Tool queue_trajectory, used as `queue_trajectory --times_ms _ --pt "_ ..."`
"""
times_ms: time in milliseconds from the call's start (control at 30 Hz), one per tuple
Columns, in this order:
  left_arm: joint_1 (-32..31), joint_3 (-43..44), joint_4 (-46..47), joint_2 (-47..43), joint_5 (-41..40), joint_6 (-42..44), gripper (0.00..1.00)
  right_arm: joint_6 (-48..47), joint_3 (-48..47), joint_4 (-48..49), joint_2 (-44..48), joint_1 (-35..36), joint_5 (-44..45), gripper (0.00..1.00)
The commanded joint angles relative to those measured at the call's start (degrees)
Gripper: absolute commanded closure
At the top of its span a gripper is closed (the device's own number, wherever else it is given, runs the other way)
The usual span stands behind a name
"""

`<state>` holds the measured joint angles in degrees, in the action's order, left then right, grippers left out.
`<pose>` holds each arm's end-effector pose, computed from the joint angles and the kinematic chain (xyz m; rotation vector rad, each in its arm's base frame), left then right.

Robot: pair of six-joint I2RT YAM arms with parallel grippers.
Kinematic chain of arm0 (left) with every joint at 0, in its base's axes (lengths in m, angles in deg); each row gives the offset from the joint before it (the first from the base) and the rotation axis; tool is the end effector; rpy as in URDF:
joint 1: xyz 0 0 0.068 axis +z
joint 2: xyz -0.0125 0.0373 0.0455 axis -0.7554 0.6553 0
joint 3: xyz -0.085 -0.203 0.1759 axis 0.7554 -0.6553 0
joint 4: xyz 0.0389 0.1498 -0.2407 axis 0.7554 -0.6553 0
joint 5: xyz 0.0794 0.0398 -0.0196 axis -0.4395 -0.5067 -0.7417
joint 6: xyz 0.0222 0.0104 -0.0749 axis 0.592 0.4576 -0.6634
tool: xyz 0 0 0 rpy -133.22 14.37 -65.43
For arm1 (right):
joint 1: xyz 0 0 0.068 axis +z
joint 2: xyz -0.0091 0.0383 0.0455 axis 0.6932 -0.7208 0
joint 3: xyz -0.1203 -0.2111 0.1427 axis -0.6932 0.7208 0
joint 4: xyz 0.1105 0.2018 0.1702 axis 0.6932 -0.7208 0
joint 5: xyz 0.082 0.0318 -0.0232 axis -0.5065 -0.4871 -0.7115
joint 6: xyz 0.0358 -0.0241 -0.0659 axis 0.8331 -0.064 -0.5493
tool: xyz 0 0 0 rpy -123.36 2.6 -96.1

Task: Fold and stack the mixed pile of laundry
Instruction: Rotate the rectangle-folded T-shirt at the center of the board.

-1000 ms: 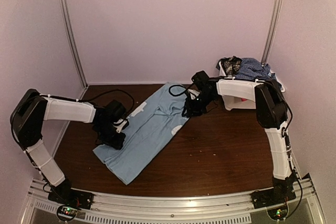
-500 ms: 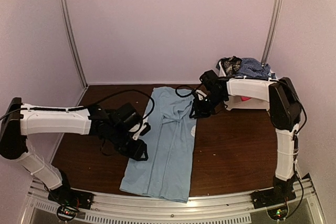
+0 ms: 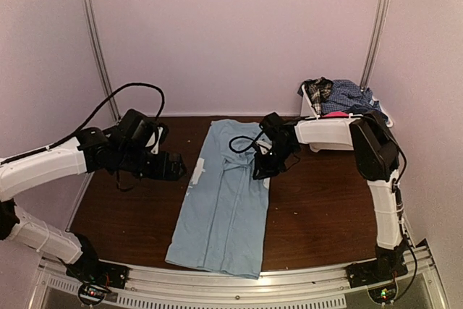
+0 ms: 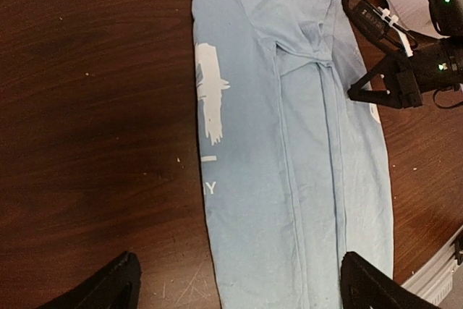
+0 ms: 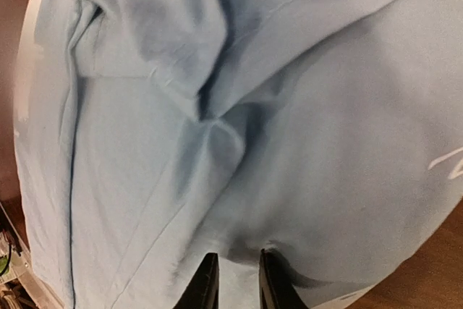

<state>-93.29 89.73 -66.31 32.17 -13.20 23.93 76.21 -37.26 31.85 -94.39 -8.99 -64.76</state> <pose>0.2213 -0.2077 0.2519 0.0760 2.5289 -0.5197 0.3836 0.3039 0.1164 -0.4750 2.8924 0.8444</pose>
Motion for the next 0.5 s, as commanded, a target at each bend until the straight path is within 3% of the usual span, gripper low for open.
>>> queue_trajectory --times_ms 0,133,300,367,467 --pt "2.00 -0.80 2.37 -1.39 -3.30 0.37 0.02 -1.91 -3.94 -2.43 -6.21 -4.24 7.26 0.79" --pt "5.91 -0.41 2.50 3.05 3.01 2.09 0.02 -3.95 -14.20 -4.89 -12.40 -8.32 6.89 0.79" --pt "7.66 1.98 4.98 11.12 10.45 6.03 0.02 -7.41 -30.67 -12.54 -16.95 -9.67 2.30 0.72" --pt "7.54 2.69 5.95 13.51 13.71 6.54 0.05 -7.37 -29.85 -12.75 -12.90 -9.66 -0.53 0.68" --pt "6.25 0.65 9.99 14.11 18.14 5.57 0.15 -5.91 -20.05 -8.04 -2.46 -9.65 -4.09 0.64"
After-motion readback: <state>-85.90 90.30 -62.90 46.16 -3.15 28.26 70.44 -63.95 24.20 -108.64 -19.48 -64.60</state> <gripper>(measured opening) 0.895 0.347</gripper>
